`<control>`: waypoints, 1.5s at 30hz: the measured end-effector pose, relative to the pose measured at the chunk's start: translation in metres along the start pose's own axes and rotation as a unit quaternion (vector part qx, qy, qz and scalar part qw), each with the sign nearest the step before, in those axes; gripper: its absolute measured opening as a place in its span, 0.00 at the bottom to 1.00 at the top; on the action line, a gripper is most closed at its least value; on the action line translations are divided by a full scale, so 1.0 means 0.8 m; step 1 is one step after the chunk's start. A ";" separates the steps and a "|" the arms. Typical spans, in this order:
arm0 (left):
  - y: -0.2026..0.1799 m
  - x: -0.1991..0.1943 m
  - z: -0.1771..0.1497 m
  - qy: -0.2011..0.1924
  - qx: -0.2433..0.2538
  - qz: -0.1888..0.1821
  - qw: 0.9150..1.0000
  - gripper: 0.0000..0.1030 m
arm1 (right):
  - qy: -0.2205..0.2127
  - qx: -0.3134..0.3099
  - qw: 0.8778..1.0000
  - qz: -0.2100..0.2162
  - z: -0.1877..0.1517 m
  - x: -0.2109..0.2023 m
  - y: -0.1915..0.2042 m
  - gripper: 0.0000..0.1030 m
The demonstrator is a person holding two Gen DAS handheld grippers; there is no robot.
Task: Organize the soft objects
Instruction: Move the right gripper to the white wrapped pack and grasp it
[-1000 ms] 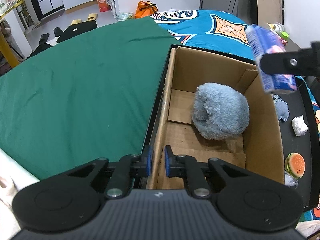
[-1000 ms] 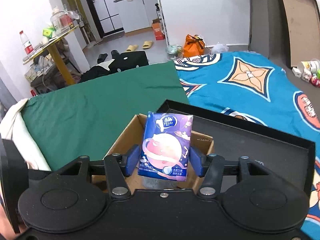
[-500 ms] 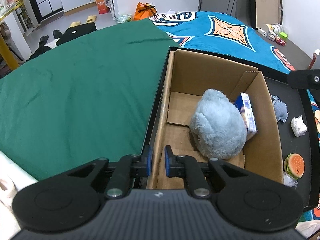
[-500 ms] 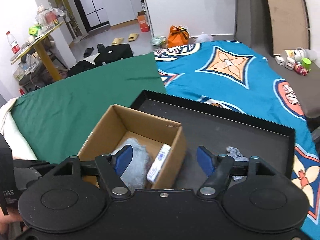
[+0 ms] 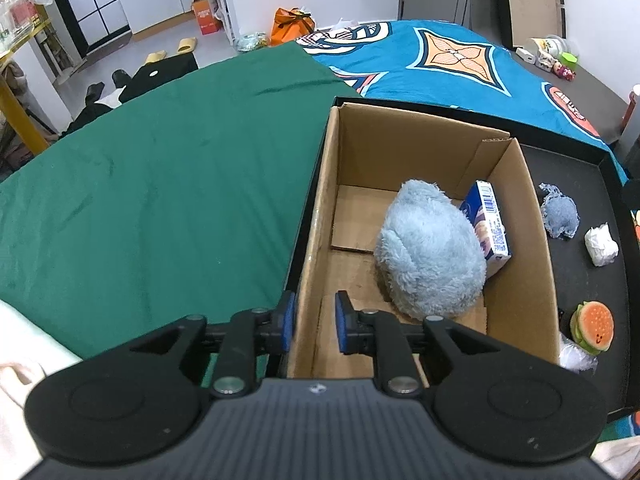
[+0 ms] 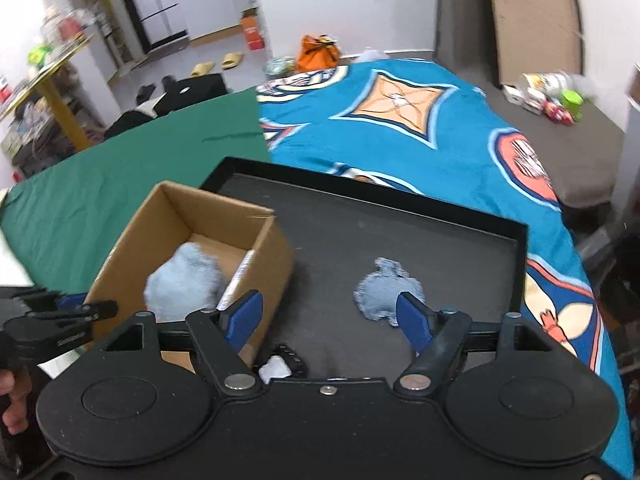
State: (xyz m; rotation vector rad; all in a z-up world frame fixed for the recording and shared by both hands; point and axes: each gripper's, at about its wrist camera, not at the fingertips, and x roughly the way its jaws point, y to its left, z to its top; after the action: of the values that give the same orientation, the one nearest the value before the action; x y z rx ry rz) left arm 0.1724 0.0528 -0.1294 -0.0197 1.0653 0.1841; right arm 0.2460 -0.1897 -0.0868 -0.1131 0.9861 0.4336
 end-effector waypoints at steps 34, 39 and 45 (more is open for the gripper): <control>-0.060 0.018 0.009 0.019 0.046 0.079 0.996 0.65 | 0.074 0.031 0.995 -0.054 -0.052 0.106 -0.104 0.66; -0.064 0.019 0.010 0.020 0.048 0.083 0.995 0.66 | 0.093 0.017 0.994 -0.063 -0.059 0.118 -0.099 0.42; -0.063 0.017 0.010 0.020 0.044 0.080 0.996 0.66 | 0.090 0.024 0.994 -0.062 -0.060 0.109 -0.101 0.42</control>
State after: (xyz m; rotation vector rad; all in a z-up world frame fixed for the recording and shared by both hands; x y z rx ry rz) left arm 0.1941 0.0063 -0.1409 0.1419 1.1136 0.2830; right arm 0.2825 -0.2502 -0.1937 -0.1718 1.1598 0.2889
